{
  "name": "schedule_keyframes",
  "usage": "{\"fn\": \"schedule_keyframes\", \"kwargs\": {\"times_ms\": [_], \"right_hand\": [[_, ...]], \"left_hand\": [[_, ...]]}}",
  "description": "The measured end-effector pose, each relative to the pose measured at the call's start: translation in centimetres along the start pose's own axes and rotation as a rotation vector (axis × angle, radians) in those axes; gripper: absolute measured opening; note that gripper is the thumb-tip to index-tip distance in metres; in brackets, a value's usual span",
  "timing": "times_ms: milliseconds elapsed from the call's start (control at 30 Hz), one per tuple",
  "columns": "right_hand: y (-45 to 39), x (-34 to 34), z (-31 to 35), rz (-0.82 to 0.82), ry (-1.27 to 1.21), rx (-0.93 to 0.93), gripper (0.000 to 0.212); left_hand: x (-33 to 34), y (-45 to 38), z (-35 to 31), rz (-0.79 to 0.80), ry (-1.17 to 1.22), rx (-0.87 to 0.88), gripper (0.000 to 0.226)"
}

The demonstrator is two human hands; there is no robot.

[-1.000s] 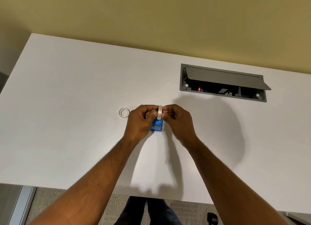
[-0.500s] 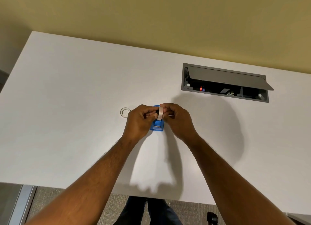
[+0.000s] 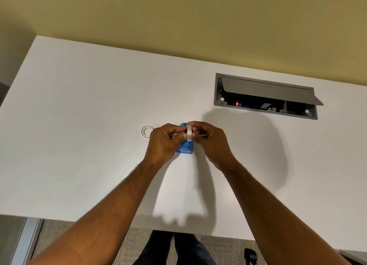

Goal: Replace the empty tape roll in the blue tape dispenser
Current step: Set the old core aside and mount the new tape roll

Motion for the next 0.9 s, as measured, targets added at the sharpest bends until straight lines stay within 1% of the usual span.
{"fn": "schedule_keyframes", "kwargs": {"times_ms": [167,333,400,500,567,667,767,833,900], "right_hand": [[0.0,0.2,-0.2,0.006,0.035,-0.011,0.030],[-0.3,0.0,0.1,0.035,0.146,-0.047,0.031],[-0.4,0.0,0.2,0.062,0.171,-0.045,0.037],[-0.7,0.0,0.2,0.115,0.230,-0.047,0.052],[-0.9,0.3,0.2,0.123,0.305,-0.081,0.056],[-1.2,0.7,0.2,0.078,0.417,-0.176,0.049],[-1.3,0.8,0.1,0.041,0.480,-0.243,0.045],[-1.4,0.9,-0.1,0.030,0.500,-0.264,0.044],[-1.5,0.9,-0.2,0.027,0.506,-0.262,0.042]], "left_hand": [[0.0,0.0,0.2,0.003,-0.056,-0.002,0.021],[0.0,-0.2,-0.1,0.007,-0.046,0.008,0.022],[-0.1,-0.4,-0.2,0.002,-0.076,0.025,0.022],[-0.2,-0.7,-0.3,-0.003,-0.116,0.054,0.023],[-0.3,-0.7,-0.3,0.008,-0.117,0.059,0.022],[-0.3,-0.6,-0.3,0.021,-0.113,0.061,0.024],[-0.5,-0.4,-0.1,-0.036,-0.161,0.073,0.025],[-0.6,-0.3,0.3,-0.068,-0.192,0.048,0.024],[-0.6,-0.4,0.6,-0.056,-0.222,-0.005,0.028]]}}
Point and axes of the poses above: each hand's wrist, its own y-axis away from the middle knuckle, its own x-axis out of the palm, z = x × y, the point moved 2 cm from there along -y, towards the middle knuckle, and after that the axes turned 7 degrees about -z, right-handed, at the moved point
